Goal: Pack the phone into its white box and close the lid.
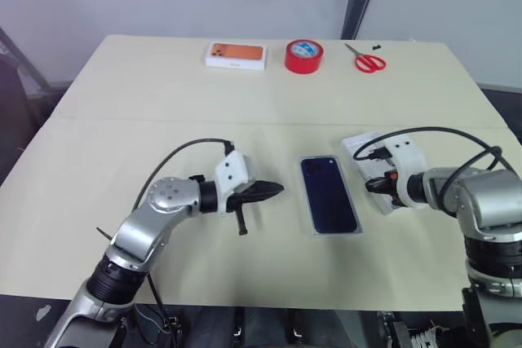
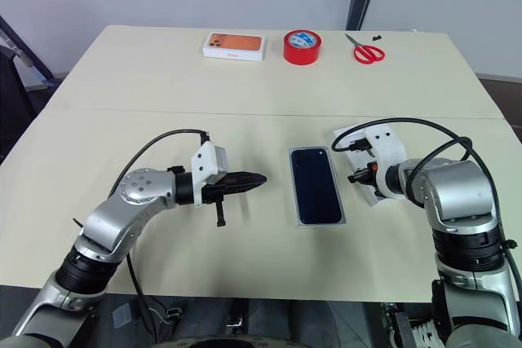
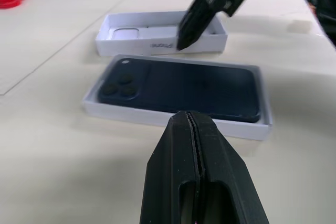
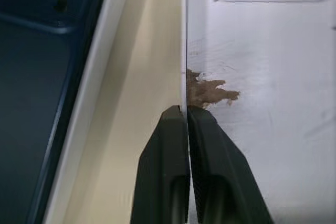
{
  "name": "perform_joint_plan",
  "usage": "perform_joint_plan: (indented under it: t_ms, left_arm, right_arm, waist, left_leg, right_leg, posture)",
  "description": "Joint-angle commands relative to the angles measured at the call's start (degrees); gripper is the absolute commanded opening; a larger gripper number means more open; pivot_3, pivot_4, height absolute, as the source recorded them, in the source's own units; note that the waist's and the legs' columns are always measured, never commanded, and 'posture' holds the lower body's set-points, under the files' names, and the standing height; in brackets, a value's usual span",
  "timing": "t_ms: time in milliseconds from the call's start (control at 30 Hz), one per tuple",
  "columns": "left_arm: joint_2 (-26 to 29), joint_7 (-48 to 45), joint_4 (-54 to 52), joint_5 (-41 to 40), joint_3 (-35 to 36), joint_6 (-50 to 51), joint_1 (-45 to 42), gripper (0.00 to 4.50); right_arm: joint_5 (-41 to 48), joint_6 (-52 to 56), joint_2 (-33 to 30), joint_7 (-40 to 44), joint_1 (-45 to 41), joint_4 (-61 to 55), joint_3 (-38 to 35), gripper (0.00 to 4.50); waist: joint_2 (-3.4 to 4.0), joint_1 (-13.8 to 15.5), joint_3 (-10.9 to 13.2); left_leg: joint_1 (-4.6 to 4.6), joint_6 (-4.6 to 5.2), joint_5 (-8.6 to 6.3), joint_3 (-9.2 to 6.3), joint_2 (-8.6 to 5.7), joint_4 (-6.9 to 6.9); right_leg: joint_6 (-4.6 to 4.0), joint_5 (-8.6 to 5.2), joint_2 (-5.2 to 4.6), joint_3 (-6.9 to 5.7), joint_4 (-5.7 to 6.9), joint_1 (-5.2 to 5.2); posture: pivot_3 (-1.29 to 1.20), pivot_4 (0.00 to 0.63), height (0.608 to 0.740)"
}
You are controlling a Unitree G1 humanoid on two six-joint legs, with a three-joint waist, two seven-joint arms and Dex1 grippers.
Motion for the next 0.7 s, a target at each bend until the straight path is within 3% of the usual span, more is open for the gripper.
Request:
perform_joint_plan:
  t_ms: [33,200,267,367,400,467,600,700]
  left_arm:
    - [-1.1,3.9,-0.8,-1.3,5.4,-0.8,1.3,0.00]
    - [-2.8,12.3,5.7,0.3,13.3,-0.7,0.8,0.00]
    - [-2.6,13.4,7.7,0.8,14.8,-1.8,0.4,0.00]
    - [-2.3,13.7,9.3,1.7,15.2,-3.1,-0.2,0.00]
    - [-2.3,13.6,9.6,1.9,15.1,-3.3,-0.5,0.00]
    - [-2.4,13.4,10.0,2.2,14.7,-3.7,-1.0,0.00]
    - [-2.4,11.8,8.8,3.3,11.3,-3.1,-1.6,0.00]
    - [-2.8,8.4,6.9,3.5,5.6,-1.6,-1.6,0.00]
  right_arm:
    - [3.8,0.4,1.1,-1.5,-4.8,-0.9,-6.3,0.03]
    - [22.1,0.4,9.0,-1.3,-13.7,1.7,-18.0,0.03]
    - [36.6,0.4,13.5,-5.8,-14.7,3.7,-20.3,0.03]
    - [61.5,0.4,20.0,-20.0,-12.2,8.0,-19.8,0.03]
    - [76.9,-7.5,17.1,-30.1,-8.0,8.0,-13.3,0.03]
    - [93.2,-17.9,13.9,-42.3,-2.2,6.6,-5.0,0.03]
    - [96.0,-29.2,19.5,-51.7,7.7,0.0,0.6,0.03]
    - [96.0,-33.8,21.4,-59.9,12.9,-1.7,0.6,0.03]
  waist:
    - [0.02,-0.2,0.0]
    - [0.01,-0.6,0.0]
    - [-0.02,-0.6,0.0]
    - [-0.02,-0.9,0.0]
    - [-0.02,-0.8,0.0]
    - [-0.03,-0.5,0.0]
    - [-0.06,-1.1,0.0]
    - [-0.05,-1.2,0.0]
  left_leg:
    - [0.00,0.00,0.00,0.00,0.00,0.00]
    - [0.04,0.07,-0.04,0.00,0.04,0.00]
    - [0.04,0.07,-0.04,-0.02,0.08,-0.03]
    - [0.03,0.05,-0.03,-0.02,0.09,-0.03]
    - [0.04,0.04,-0.02,-0.02,0.08,-0.03]
    - [-0.01,0.05,-0.01,-0.04,0.03,-0.01]
    - [-0.01,0.14,-0.03,0.16,-0.03,0.07]
    - [0.01,0.18,-0.02,0.18,0.01,0.07]
  right_leg:
    - [0.00,0.00,0.00,0.00,0.01,-0.01]
    - [0.07,0.04,0.06,0.00,0.23,-0.09]
    - [0.08,0.04,0.10,-0.02,0.37,-0.15]
    - [0.07,0.03,0.07,-0.03,0.55,-0.21]
    - [0.07,0.03,0.06,-0.03,0.60,-0.20]
    - [0.07,0.03,-0.02,-0.04,0.63,-0.23]
    - [0.07,0.03,-0.07,0.00,0.53,-0.19]
    - [0.09,0.02,-0.03,0.03,0.56,-0.19]
  posture:
    - [0.00,0.150,0.719]
    - [0.00,0.150,0.719]
    - [0.00,0.150,0.719]
    - [0.00,0.150,0.719]
    - [0.00,0.150,0.719]
    - [0.00,0.150,0.719]
    - [0.00,0.150,0.719]
    - [0.00,0.150,0.719]
